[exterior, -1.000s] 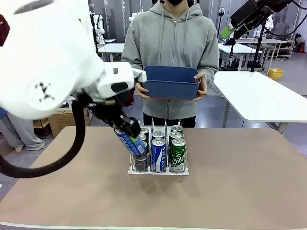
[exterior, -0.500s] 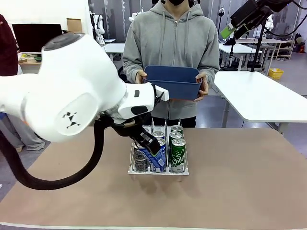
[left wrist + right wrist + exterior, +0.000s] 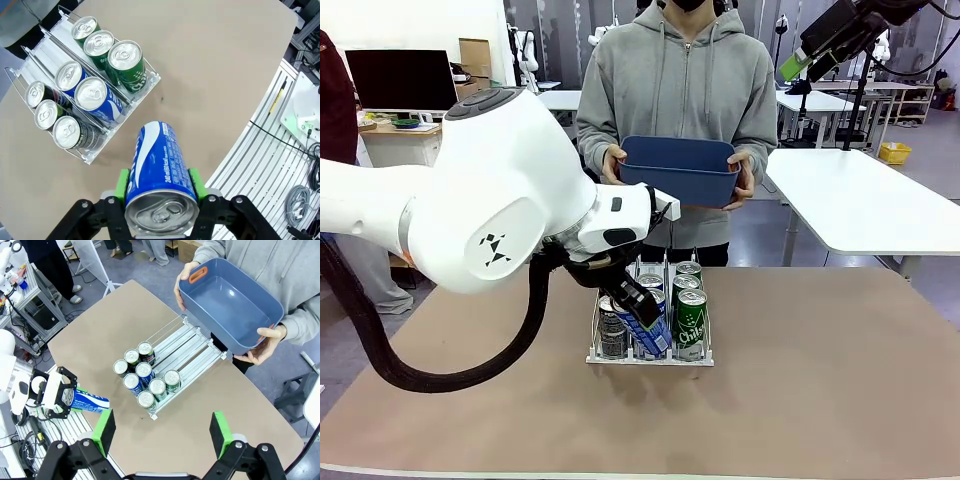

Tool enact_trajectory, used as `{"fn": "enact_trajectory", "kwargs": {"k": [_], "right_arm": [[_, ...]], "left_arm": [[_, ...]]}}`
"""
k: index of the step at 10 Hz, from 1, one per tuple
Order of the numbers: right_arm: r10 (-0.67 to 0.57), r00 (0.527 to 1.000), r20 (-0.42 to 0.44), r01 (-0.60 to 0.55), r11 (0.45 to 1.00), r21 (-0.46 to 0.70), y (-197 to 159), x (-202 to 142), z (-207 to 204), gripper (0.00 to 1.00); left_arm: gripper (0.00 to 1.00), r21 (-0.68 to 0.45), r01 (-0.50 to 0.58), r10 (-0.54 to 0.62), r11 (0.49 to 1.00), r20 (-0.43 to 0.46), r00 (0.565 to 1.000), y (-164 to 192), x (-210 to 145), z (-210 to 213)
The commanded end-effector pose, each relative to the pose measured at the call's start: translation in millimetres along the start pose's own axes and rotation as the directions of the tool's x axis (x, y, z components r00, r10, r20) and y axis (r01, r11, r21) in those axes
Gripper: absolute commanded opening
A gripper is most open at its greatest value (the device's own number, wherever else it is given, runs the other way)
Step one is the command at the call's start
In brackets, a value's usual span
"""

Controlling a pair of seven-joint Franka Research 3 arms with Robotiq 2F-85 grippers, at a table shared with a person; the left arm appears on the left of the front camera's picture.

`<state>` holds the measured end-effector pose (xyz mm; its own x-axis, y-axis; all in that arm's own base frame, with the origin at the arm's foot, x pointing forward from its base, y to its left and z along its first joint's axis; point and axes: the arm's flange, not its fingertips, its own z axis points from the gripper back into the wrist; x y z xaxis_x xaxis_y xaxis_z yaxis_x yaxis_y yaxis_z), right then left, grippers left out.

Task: Fill the beverage cans into the dispenser.
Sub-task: Place the picked Ionic drink in the line of the Automatic Can Dispenser with the same cans.

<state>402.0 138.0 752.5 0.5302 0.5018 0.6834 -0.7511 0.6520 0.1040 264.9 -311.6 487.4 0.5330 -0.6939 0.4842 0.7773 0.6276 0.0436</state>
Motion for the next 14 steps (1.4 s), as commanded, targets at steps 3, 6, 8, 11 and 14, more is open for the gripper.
{"fn": "enact_trajectory", "kwargs": {"k": [3,6,8,11,14], "right_arm": [[0.001,1.000,0.000,-0.001,1.000,0.003,1,-1,-1,1.00],[0.001,1.000,0.000,-0.001,1.000,0.003,1,-1,-1,1.00],[0.001,1.000,0.000,-0.001,1.000,0.003,1,-1,-1,1.00],[0.001,1.000,0.000,-0.001,1.000,0.003,1,-1,-1,1.00],[0.001,1.000,0.000,-0.001,1.000,0.003,1,-1,-1,1.00]], "left_arm": [[0.57,0.009,-0.012,0.011,1.000,0.013,1.000,-3,-3,6],[0.57,0.003,0.000,0.000,1.000,0.008,1.000,-1,0,4],[0.57,0.088,0.044,-0.044,0.995,-0.005,0.999,2,5,-16],[0.57,0.124,0.038,-0.037,0.992,-0.006,0.999,15,9,-28],[0.57,0.148,0.033,-0.033,0.988,-0.001,0.999,21,17,-44]]}}
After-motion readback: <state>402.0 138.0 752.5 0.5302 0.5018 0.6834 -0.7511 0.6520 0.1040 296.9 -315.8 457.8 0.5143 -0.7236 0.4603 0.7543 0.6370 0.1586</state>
